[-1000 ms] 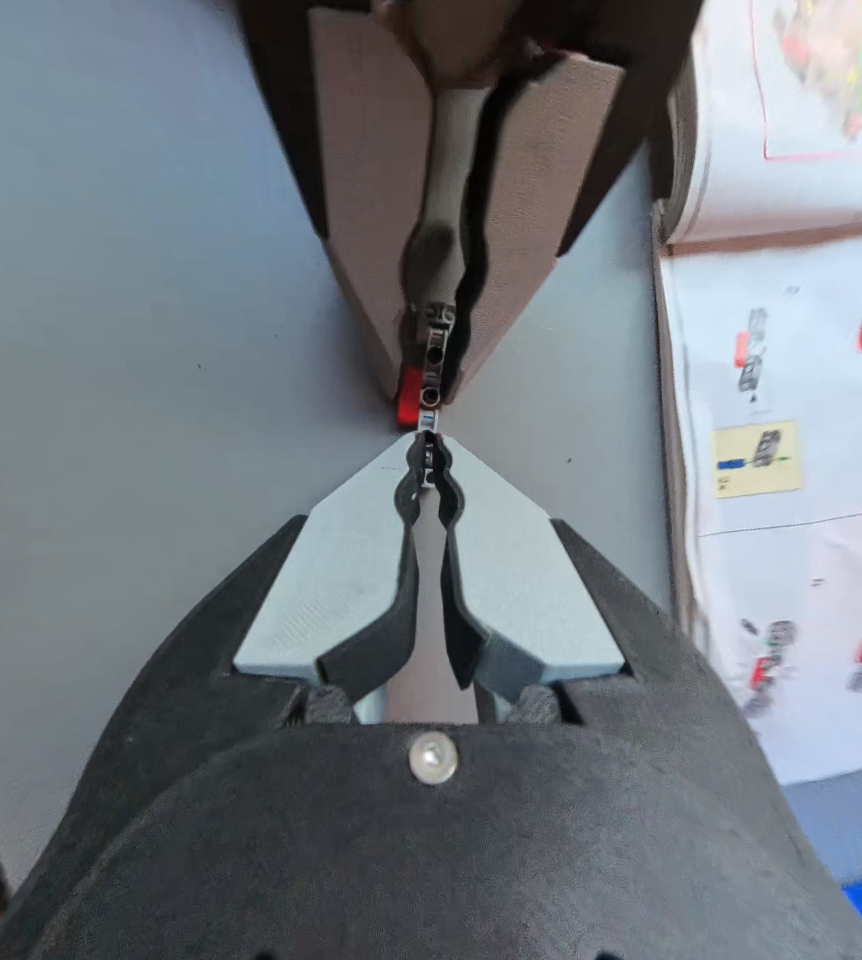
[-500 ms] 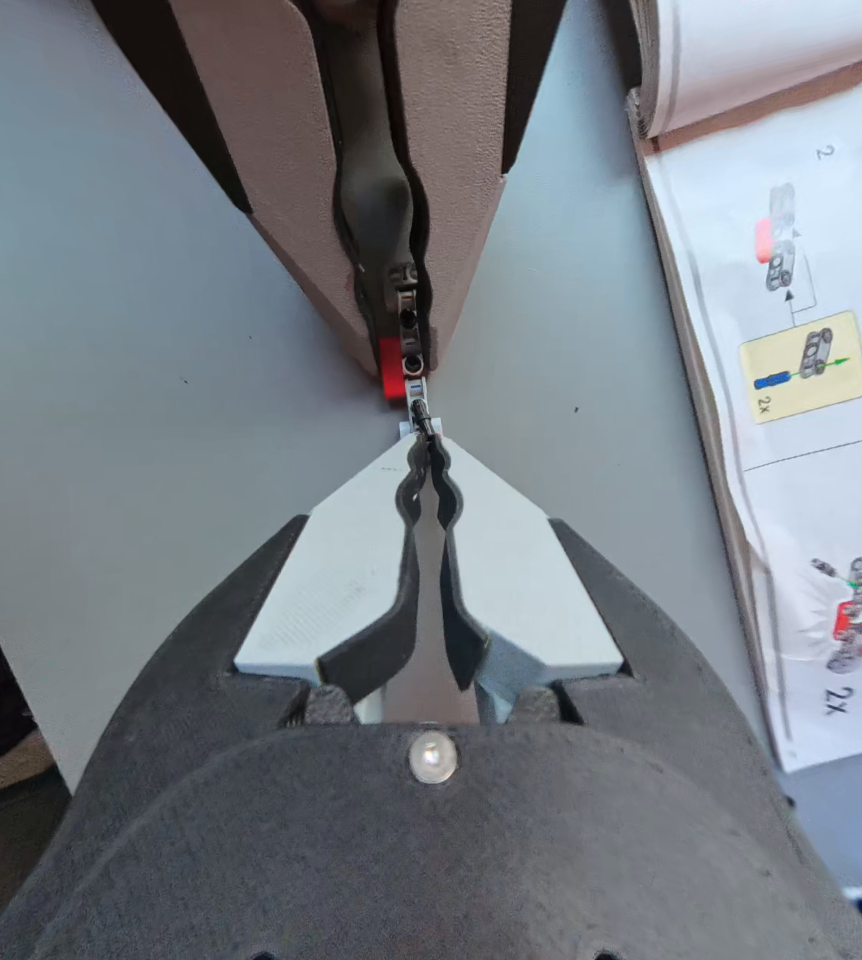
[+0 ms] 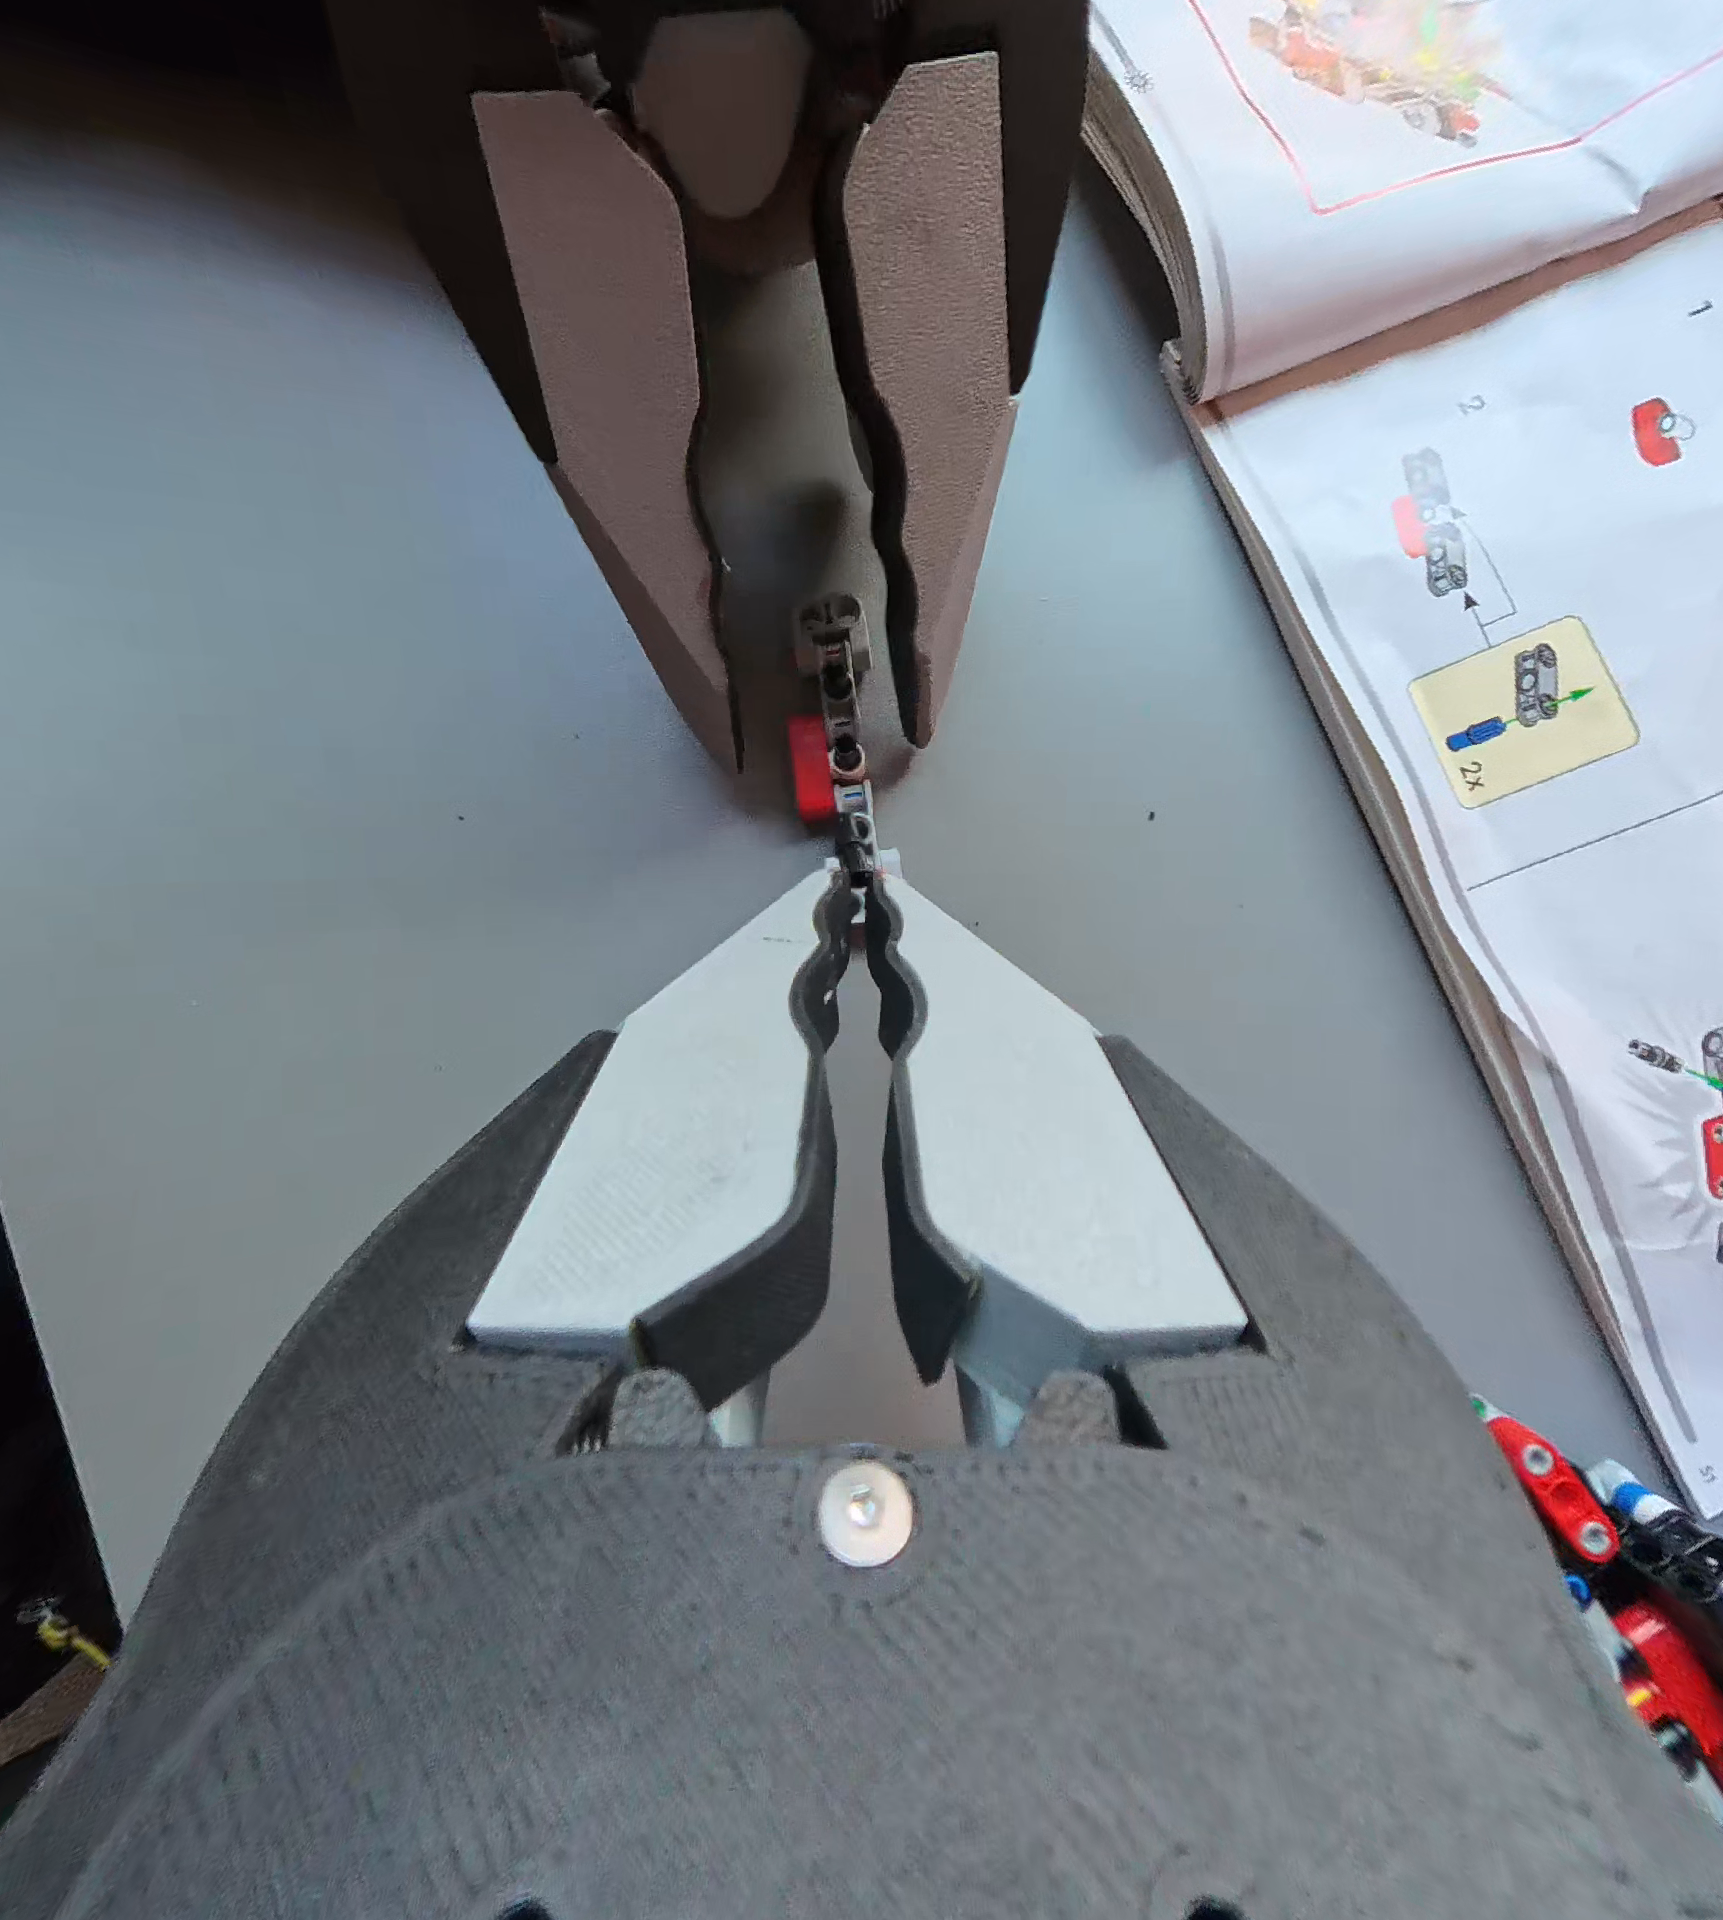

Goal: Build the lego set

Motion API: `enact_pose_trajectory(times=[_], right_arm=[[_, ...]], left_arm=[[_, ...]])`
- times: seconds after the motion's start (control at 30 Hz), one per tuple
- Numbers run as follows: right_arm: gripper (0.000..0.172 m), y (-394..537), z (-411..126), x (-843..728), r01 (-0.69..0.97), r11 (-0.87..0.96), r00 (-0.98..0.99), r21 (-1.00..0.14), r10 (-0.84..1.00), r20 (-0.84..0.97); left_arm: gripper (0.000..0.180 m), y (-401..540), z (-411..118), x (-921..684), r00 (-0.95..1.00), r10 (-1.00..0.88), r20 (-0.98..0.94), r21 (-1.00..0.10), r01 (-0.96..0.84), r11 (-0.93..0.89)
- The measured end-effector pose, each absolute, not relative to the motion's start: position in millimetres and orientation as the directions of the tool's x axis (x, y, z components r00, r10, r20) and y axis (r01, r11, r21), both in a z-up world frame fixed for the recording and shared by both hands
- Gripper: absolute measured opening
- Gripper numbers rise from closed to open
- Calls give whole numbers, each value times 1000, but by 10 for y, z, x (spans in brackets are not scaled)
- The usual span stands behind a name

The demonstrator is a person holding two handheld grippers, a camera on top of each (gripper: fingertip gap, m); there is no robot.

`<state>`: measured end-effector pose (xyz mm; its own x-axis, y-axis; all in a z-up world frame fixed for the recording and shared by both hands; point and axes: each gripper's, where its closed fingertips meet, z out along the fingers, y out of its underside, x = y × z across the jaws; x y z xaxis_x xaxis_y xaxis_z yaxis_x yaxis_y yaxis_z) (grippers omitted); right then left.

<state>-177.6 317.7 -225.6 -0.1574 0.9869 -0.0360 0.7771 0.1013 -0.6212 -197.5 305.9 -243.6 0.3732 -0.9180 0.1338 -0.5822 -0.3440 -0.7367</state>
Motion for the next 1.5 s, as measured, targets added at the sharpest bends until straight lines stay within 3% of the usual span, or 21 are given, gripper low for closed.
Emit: enact_pose_trajectory(times=[0.07,0.2,0.3,0.6,0.73,1.0,1.4,1.5], right_arm=[[0,3163,-2247,-1765,769,110,-158,-630,987,-20],[0,3149,-2146,-1780,736,110,-149,-668,989,-1],[0,3124,-2086,-1807,710,90,-144,-699,989,-19],[0,3055,-2059,-1885,665,38,-152,-746,985,-85],[0,3067,-2033,-1903,648,14,-143,-762,984,-103],[3,3150,-1881,-1970,512,-305,-57,-803,921,-386],[0,3231,-1879,-1998,477,-372,2,-797,907,-422],[1,3241,-1969,-1936,564,-282,-3,-776,939,-343]], left_arm=[[37,3079,-2408,-1996,377,-919,113,-746,-579,-329],[18,3111,-2139,-1952,381,-923,55,-819,-511,-260],[21,3090,-2143,-1890,378,-924,60,-810,-523,-266],[3,3051,-2121,-1801,366,-931,1,-818,-534,-212],[2,3081,-2112,-1817,380,-925,-19,-821,-533,-203],[2,3226,-1994,-1836,476,-867,-148,-840,-523,-144],[2,3293,-2000,-1857,533,-833,-151,-839,-514,-177],[19,3259,-2071,-1965,499,-858,-122,-790,-572,-221]])
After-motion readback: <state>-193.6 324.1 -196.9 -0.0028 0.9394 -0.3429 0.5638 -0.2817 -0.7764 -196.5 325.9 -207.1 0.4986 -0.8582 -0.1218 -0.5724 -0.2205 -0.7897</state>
